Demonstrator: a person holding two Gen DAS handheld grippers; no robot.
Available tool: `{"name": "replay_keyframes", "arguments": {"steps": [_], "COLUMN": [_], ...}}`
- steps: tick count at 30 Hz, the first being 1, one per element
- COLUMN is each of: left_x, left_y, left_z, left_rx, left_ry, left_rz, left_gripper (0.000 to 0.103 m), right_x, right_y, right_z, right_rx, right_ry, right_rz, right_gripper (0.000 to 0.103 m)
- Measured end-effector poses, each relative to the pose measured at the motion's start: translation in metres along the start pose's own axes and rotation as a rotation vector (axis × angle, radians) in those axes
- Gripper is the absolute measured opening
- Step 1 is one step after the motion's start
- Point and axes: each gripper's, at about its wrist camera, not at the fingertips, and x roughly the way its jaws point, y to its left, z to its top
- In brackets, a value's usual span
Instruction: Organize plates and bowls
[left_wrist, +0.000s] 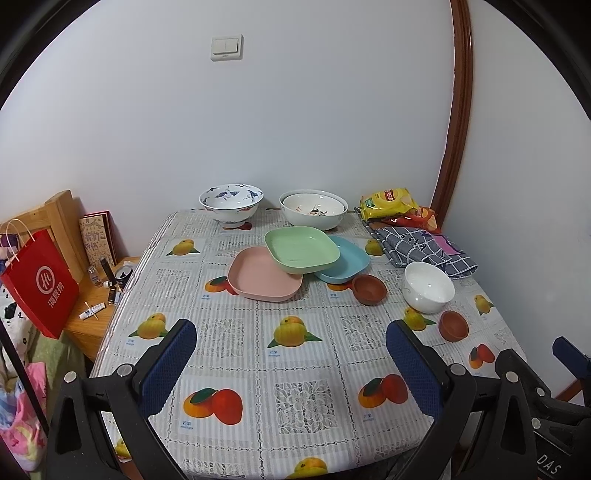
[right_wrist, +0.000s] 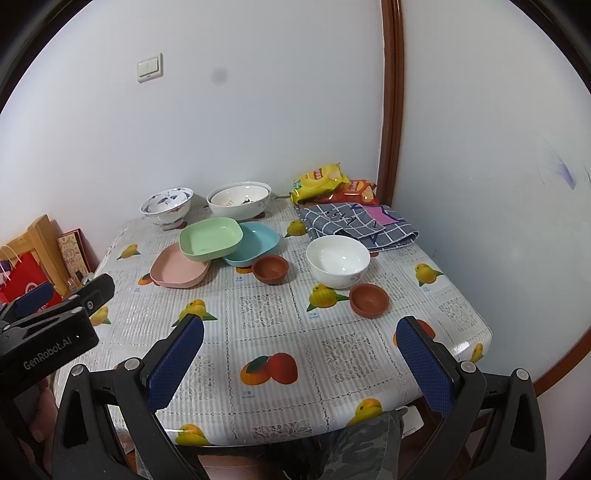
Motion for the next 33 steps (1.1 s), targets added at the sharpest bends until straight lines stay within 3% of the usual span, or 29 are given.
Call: {"name": "replay_keyframes", "arguments": {"steps": [20, 33], "left_x": [0.031, 0.095], "left_y": [0.006, 0.028], "left_z": [0.033, 0.062], "left_rx": [-0.011, -0.049], "left_ry": [0.022, 0.087], "left_rz": [0.009, 0.059], "left_gripper": [0.103, 0.101], "right_x": [0.025, 0.091], "right_y": [0.011, 0.018], "right_z": [0.035, 0.071], "right_rx": [-0.004, -0.003], "right_ry": [0.001, 0.061], "right_rz": [0.026, 0.062], "right_gripper": [0.103, 0.1]}}
